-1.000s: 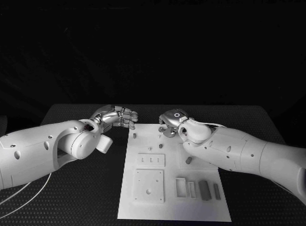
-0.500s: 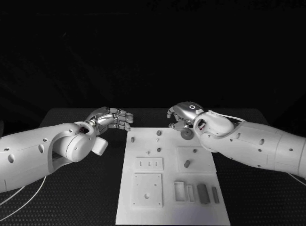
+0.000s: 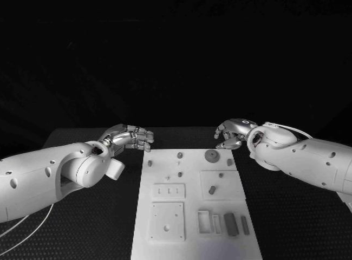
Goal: Assemble the parts on the task board
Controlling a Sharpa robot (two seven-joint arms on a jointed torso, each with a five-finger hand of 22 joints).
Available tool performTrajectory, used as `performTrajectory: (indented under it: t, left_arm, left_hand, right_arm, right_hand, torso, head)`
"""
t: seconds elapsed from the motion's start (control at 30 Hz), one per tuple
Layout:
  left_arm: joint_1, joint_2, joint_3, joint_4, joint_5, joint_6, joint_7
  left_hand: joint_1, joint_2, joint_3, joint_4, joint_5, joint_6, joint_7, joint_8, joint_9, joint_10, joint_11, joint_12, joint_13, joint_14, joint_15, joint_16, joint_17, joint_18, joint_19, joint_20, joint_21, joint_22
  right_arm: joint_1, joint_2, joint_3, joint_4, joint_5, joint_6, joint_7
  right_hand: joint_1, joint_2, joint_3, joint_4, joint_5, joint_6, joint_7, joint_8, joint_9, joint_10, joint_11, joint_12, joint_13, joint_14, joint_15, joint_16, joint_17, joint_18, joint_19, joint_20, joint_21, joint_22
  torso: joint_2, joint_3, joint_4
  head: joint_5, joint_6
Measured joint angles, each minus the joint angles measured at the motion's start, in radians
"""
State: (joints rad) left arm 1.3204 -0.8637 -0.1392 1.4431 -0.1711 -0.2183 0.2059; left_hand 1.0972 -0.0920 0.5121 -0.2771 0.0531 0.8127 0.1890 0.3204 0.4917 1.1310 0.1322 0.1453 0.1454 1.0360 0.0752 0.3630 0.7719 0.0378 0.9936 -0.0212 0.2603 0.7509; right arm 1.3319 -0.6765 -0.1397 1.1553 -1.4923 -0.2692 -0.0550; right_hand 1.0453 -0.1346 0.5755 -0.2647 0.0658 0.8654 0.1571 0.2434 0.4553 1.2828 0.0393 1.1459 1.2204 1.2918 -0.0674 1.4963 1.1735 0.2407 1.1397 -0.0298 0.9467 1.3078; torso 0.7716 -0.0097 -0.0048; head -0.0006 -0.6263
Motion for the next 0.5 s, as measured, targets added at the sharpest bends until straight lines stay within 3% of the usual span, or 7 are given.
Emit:
performTrajectory:
  t: [0.17, 0.33, 0.5]
  left_arm:
    - [0.0, 0.001, 0.0, -0.006, 0.0, 0.002, 0.0]
    - [0.0, 0.002, 0.0, -0.009, 0.0, 0.005, 0.0]
    - [0.0, 0.006, 0.0, -0.012, 0.0, 0.007, 0.0]
  left_hand:
    - [0.0, 0.0, 0.0, 0.0, 0.0, 0.0, 0.0, 0.0, 0.0, 0.0, 0.0, 0.0, 0.0, 0.0, 0.0, 0.0, 0.001, 0.0, 0.0, 0.0, 0.0, 0.001]
    - [0.0, 0.0, 0.0, 0.0, 0.0, 0.0, 0.0, 0.0, 0.0, 0.0, 0.0, 0.0, 0.0, 0.0, 0.0, 0.0, 0.001, -0.001, 0.0, 0.0, 0.0, 0.001]
    - [-0.004, 0.004, 0.0, 0.0, 0.0, 0.0, 0.0, 0.0, 0.0, 0.0, 0.0, -0.004, 0.0, 0.0, 0.0, 0.0, 0.002, -0.001, 0.0, 0.0, 0.0, 0.001]
  right_arm:
    - [-0.019, 0.013, 0.0, -0.037, 0.008, 0.025, 0.012]
    - [-0.04, 0.027, -0.003, -0.069, 0.013, 0.041, 0.021]
    - [-0.052, 0.047, -0.003, -0.091, 0.015, 0.047, 0.029]
  right_hand:
    - [-0.004, -0.012, -0.002, 0.007, 0.0, -0.029, 0.007, -0.015, -0.008, -0.009, 0.009, 0.0, -0.002, -0.009, 0.009, 0.0, -0.008, -0.005, -0.002, 0.002, -0.004, 0.0]
    - [-0.016, -0.033, 0.0, 0.028, 0.0, -0.053, 0.014, -0.027, -0.014, -0.016, 0.016, 0.0, -0.003, -0.016, 0.016, 0.0, -0.011, -0.009, -0.003, 0.003, -0.007, 0.0]
    - [-0.021, -0.039, 0.004, 0.04, 0.0, -0.071, 0.015, -0.034, -0.018, -0.02, 0.019, 0.0, -0.004, -0.016, 0.016, 0.0, -0.013, -0.009, -0.004, 0.004, -0.008, 0.0]
  torso:
    - [0.0, 0.0023, 0.0008]
    - [0.0, 0.0019, 0.0016]
    - [0.0, 0.0012, 0.002]
  head:
    - [-0.003, -0.002]
    - [-0.008, -0.003]
    - [-0.009, -0.006]
